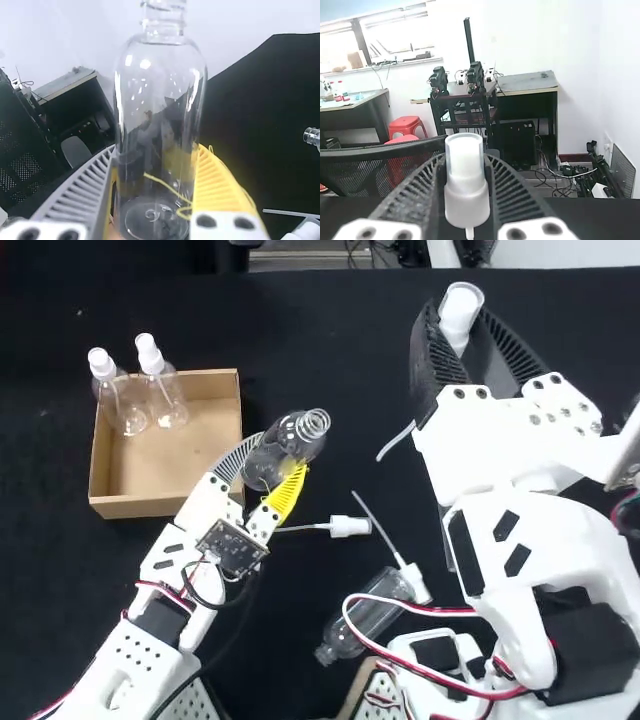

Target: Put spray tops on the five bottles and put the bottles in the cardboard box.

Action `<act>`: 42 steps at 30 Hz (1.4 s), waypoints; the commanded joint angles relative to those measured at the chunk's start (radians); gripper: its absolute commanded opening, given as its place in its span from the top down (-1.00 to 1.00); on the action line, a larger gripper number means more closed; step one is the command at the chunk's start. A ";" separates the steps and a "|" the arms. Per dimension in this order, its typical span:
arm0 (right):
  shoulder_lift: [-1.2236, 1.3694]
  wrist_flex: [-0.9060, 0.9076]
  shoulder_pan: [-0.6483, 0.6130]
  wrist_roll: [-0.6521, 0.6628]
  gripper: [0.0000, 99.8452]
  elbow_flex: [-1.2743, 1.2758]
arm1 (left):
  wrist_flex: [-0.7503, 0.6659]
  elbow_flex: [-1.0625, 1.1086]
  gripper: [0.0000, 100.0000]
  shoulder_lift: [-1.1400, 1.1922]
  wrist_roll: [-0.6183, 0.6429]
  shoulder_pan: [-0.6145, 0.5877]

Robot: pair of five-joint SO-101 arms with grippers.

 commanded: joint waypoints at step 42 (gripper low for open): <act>0.099 -0.470 -0.551 0.203 0.98 -0.047 | -0.269 0.024 0.85 -0.002 0.497 -0.064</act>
